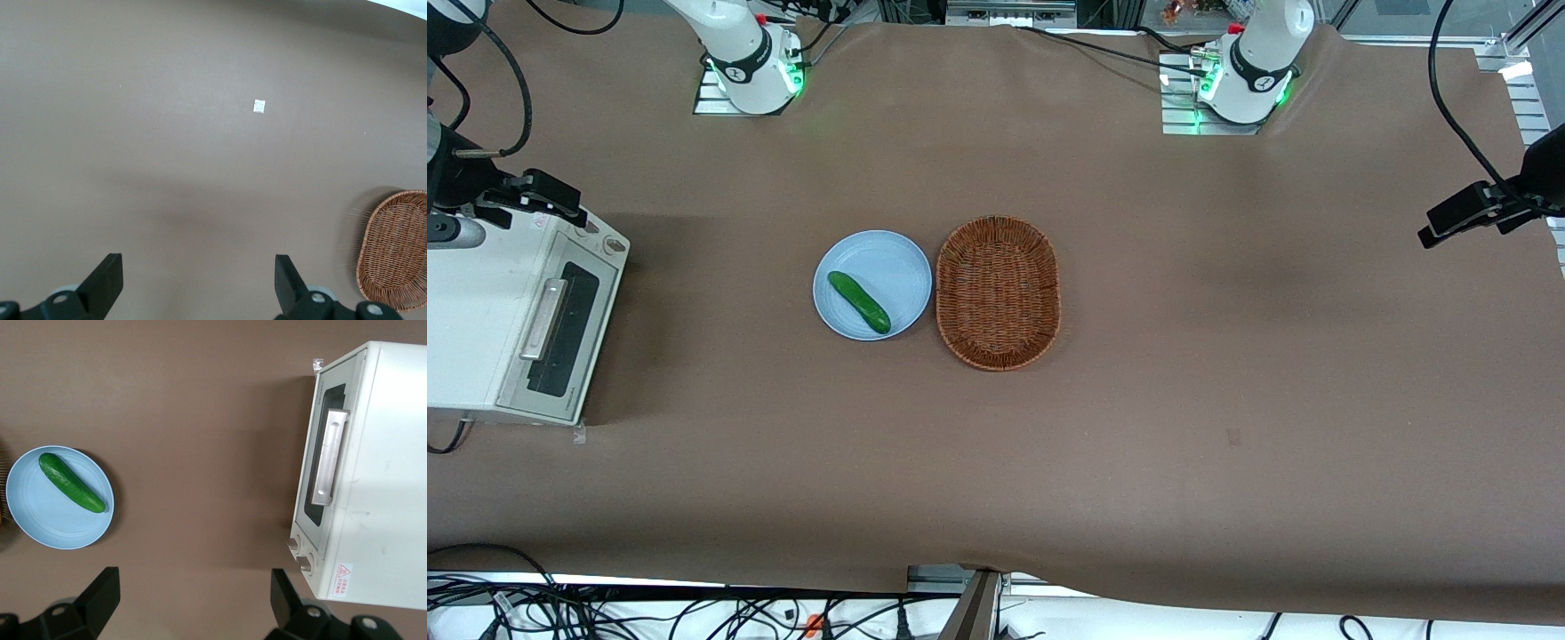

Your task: Open oven door with right arm only

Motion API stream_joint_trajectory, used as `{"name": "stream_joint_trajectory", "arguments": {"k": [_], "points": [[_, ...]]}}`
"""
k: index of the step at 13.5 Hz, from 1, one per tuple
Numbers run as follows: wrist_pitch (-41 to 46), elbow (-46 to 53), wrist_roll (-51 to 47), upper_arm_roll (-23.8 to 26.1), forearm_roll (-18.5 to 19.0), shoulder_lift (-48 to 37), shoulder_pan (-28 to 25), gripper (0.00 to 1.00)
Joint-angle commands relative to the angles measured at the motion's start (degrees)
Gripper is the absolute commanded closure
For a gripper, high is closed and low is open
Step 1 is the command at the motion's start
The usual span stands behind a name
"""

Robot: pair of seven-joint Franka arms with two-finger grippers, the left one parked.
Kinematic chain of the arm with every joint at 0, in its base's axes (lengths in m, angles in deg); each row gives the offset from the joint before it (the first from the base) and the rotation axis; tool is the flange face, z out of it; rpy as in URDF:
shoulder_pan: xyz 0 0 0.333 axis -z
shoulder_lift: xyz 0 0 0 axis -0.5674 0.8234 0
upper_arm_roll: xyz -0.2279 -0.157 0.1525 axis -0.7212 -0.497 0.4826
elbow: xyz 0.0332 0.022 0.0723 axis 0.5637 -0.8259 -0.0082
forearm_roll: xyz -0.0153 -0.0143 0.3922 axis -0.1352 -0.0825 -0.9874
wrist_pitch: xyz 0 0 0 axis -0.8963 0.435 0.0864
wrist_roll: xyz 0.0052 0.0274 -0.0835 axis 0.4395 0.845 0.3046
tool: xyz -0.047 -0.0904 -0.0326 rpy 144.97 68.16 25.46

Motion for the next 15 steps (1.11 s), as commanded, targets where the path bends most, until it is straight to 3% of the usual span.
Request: {"name": "stream_joint_trajectory", "arguments": {"k": [1, 15], "points": [[-0.4, -0.9, -0.8, 0.5, 0.2, -1.2, 0.7, 0.0], [1.9, -1.0, -0.9, -0.2, 0.0, -1.2, 0.8, 0.0]]}}
